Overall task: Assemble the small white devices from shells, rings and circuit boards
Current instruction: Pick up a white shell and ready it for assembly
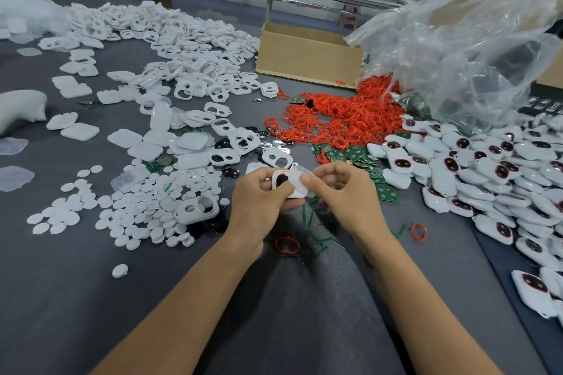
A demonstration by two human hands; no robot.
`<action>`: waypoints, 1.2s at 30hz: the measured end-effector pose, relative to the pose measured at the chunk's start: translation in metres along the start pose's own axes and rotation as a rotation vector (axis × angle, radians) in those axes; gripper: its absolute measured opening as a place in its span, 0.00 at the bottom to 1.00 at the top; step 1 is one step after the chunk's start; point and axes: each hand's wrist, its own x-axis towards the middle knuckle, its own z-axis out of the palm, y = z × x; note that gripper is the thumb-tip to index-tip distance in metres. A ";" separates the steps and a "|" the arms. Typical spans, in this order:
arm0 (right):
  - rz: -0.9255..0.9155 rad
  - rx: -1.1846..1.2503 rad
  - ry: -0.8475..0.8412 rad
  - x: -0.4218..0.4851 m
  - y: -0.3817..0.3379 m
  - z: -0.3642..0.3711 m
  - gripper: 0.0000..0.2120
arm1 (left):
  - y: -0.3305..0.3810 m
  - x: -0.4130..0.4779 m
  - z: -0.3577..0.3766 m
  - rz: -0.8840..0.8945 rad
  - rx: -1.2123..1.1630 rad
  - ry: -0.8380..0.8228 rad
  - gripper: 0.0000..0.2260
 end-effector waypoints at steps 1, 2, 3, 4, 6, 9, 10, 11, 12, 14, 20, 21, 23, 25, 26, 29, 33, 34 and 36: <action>0.016 0.065 -0.017 0.000 0.000 0.000 0.07 | 0.000 0.000 0.000 0.000 -0.005 0.005 0.07; 0.020 0.132 -0.030 0.000 -0.001 -0.001 0.05 | 0.000 0.000 0.001 0.001 -0.007 0.014 0.07; 0.019 0.192 -0.045 0.000 -0.002 -0.001 0.02 | -0.001 0.001 0.001 0.001 -0.008 0.022 0.07; 0.018 0.239 -0.060 0.000 -0.004 -0.002 0.01 | -0.001 0.001 0.001 0.001 -0.009 0.028 0.07; 0.007 0.268 -0.079 -0.001 -0.006 -0.003 0.05 | 0.000 0.001 0.001 -0.002 -0.017 0.027 0.07; -0.037 0.209 -0.067 -0.003 -0.007 -0.005 0.09 | 0.001 0.001 0.000 -0.022 -0.053 -0.004 0.08; -0.049 0.175 -0.052 -0.003 -0.007 -0.005 0.10 | 0.001 0.001 0.000 -0.027 -0.058 -0.017 0.09; -0.058 0.151 -0.038 -0.003 -0.007 -0.004 0.10 | 0.001 0.001 0.000 -0.031 -0.060 -0.029 0.10; -0.062 0.142 -0.027 -0.002 -0.007 -0.004 0.10 | 0.002 0.001 0.000 -0.035 -0.058 -0.042 0.11; -0.070 0.131 -0.020 -0.001 -0.007 -0.004 0.09 | 0.001 0.001 -0.001 -0.041 -0.047 -0.069 0.15; -0.141 0.011 -0.015 0.000 -0.008 0.000 0.06 | 0.001 -0.001 -0.004 0.010 0.127 -0.142 0.21; -0.152 -0.007 -0.012 -0.001 -0.008 0.000 0.06 | 0.002 -0.001 -0.003 0.014 0.130 -0.151 0.21; -0.190 -0.066 0.010 -0.001 -0.007 0.001 0.05 | 0.002 -0.001 -0.003 0.021 0.132 -0.151 0.21; -0.231 -0.129 0.040 -0.002 -0.006 0.002 0.05 | 0.002 -0.001 -0.003 0.017 0.124 -0.142 0.21; -0.245 -0.149 0.048 -0.002 -0.006 0.002 0.05 | 0.002 -0.001 -0.004 0.016 0.120 -0.139 0.21; -0.256 -0.175 0.052 -0.001 -0.004 0.002 0.05 | 0.002 -0.001 -0.004 0.020 0.122 -0.139 0.21; -0.244 -0.160 0.076 -0.001 -0.005 0.000 0.06 | 0.002 -0.001 -0.005 0.018 0.114 -0.139 0.20; -0.234 -0.149 0.078 -0.001 -0.005 -0.001 0.06 | 0.001 -0.001 -0.005 0.017 0.116 -0.138 0.20; -0.210 -0.122 0.062 0.000 -0.005 -0.003 0.06 | 0.001 0.000 -0.005 0.020 0.120 -0.138 0.20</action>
